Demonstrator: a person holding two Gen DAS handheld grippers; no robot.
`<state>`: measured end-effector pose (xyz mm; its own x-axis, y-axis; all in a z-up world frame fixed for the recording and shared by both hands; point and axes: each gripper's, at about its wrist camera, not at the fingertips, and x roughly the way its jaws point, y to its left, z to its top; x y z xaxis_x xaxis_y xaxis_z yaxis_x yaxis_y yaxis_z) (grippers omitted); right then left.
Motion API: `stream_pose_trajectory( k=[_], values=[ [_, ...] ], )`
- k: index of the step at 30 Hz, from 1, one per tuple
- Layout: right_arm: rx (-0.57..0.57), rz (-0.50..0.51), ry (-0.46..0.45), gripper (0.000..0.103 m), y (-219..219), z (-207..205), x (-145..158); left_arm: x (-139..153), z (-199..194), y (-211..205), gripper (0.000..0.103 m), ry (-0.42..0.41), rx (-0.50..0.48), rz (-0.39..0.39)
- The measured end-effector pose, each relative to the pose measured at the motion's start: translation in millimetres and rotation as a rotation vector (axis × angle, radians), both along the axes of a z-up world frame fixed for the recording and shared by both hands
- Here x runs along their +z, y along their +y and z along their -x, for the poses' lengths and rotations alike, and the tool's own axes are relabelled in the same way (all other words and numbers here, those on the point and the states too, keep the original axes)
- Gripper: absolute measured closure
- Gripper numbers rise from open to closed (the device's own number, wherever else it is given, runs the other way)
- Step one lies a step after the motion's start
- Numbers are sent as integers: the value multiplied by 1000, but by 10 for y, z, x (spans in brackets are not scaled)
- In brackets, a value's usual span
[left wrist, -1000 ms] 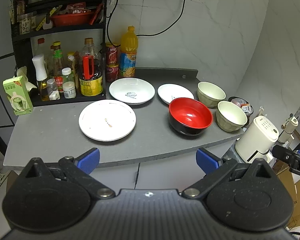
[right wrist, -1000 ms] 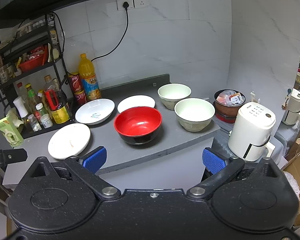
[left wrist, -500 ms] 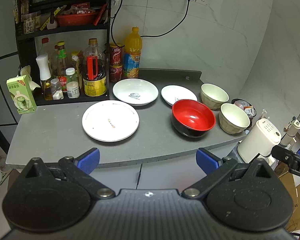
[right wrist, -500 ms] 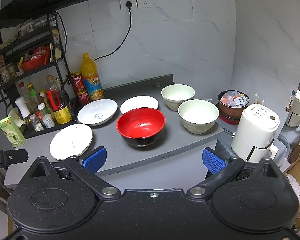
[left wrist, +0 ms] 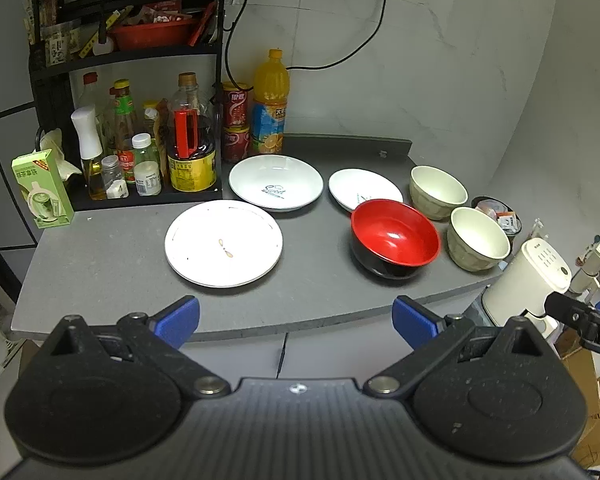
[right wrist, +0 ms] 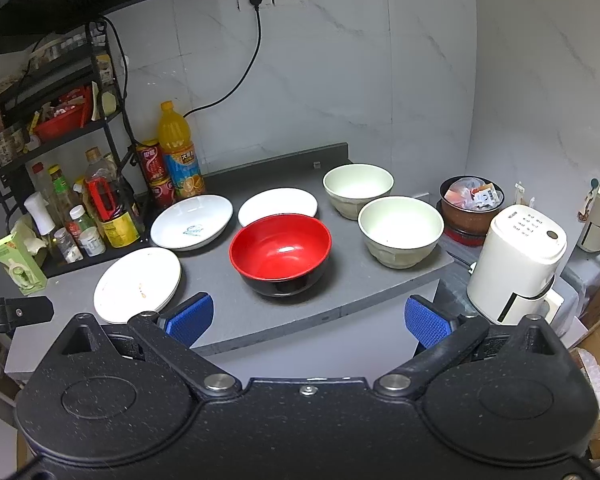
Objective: Organize plates and bowls
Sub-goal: 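Move the right tool past the red bowl toward the cream bowls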
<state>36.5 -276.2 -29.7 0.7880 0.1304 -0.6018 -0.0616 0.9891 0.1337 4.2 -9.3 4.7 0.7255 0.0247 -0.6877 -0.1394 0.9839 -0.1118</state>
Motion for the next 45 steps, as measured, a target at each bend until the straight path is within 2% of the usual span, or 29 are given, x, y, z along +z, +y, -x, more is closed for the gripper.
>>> stream_pose_trajectory(
  k=[14, 29, 45],
  values=[
    [-43, -34, 42, 0, -30, -443, -154, -171, -501, 14, 1, 43, -17, -6],
    [-120, -37, 81, 0, 28, -1099, -275, -287, -1411, -13, 2, 73, -125, -2],
    [-209, -42, 121, 0, 186, -1702, -375, -492, -2371, 113, 2, 167, -192, 2]
  ],
)
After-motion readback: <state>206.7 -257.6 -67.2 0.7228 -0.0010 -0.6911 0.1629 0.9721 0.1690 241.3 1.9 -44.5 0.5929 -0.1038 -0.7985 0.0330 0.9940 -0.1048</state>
